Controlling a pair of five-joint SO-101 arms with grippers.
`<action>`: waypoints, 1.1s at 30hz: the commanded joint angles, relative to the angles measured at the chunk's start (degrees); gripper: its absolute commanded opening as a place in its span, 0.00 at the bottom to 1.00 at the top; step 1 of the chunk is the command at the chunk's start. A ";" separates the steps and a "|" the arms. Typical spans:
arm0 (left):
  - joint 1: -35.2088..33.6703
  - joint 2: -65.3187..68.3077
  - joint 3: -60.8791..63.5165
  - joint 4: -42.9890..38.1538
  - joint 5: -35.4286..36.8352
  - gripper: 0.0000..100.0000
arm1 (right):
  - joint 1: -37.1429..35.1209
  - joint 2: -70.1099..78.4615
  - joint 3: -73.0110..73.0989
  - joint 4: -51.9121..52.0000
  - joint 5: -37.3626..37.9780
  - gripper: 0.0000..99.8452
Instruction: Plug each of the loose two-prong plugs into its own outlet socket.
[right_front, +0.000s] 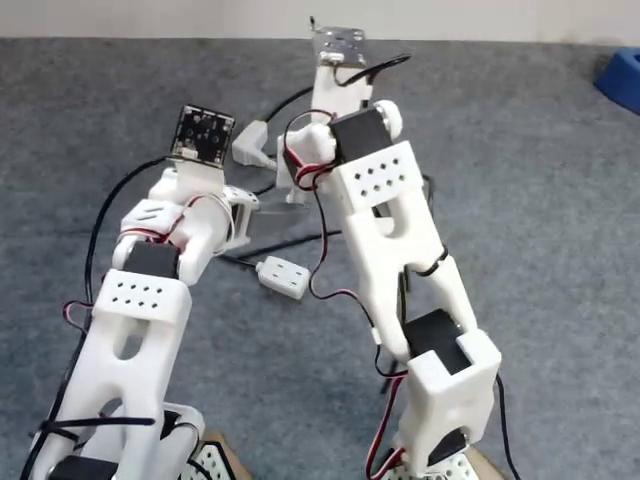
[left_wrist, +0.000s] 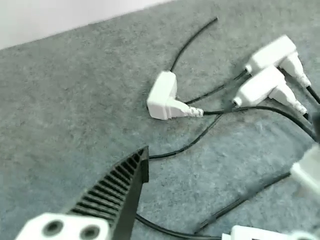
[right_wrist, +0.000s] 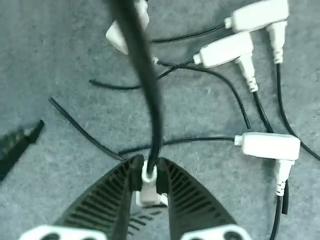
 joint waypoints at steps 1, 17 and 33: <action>-1.36 -1.27 -0.48 -1.58 -0.35 0.52 | -1.27 -1.10 -1.27 1.10 1.67 0.01; -9.01 -1.80 3.82 -1.49 -7.74 0.52 | 9.89 9.27 -1.63 -5.23 3.69 0.01; -19.21 -1.27 7.08 -1.67 -20.66 0.03 | 2.59 -4.62 10.95 -1.10 1.67 0.01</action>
